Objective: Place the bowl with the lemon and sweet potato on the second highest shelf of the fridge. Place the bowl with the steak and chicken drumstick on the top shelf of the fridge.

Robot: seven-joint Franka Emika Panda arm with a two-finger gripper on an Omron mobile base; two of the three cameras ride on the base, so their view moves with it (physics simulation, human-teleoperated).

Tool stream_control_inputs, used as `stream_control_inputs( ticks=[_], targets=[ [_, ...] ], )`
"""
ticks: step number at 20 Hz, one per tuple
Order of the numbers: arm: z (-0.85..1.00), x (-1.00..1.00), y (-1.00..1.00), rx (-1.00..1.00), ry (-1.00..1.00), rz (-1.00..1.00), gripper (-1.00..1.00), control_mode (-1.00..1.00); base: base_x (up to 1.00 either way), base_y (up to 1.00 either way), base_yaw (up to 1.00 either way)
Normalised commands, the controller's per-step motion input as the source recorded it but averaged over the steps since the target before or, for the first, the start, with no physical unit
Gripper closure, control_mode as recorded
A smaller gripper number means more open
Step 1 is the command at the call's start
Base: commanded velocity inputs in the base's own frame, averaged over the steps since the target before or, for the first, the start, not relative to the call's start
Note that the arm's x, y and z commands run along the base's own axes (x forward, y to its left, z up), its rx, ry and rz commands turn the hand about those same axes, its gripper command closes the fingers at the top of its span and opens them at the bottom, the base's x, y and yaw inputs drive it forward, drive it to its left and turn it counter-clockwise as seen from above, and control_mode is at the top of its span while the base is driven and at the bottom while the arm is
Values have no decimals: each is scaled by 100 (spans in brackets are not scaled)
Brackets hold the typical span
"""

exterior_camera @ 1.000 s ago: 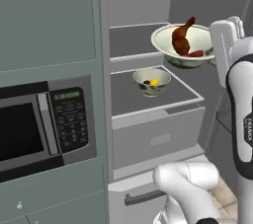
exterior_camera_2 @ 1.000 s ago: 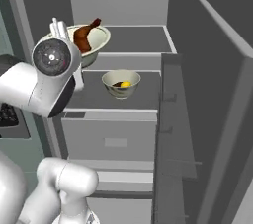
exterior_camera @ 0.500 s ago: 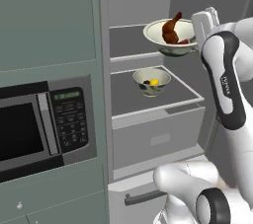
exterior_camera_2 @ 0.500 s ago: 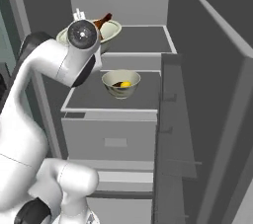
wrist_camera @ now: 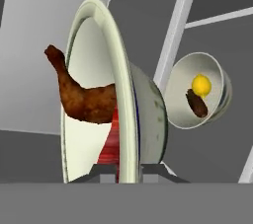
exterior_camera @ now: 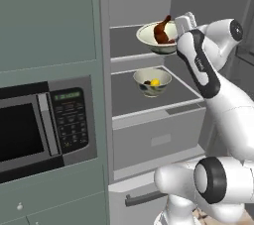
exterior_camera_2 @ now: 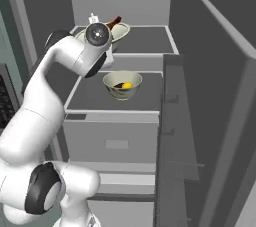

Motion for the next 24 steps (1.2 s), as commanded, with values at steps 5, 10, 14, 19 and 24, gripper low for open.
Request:
stream_control_inputs(
  ticks=[5,10,14,19,24],
  targets=[
    [-3,100,0,-1,0,-5,100,-100,0,0,0],
    [0,100,0,0,3,-3,100,-100,0,0,0],
    [-7,100,0,0,10,-1,100,-100,0,0,0],
    [-1,49,1,0,9,0,-100,-100,0,0,0],
    [39,-41,1,-1,-13,0,-100,-100,0,0,0]
  ],
)
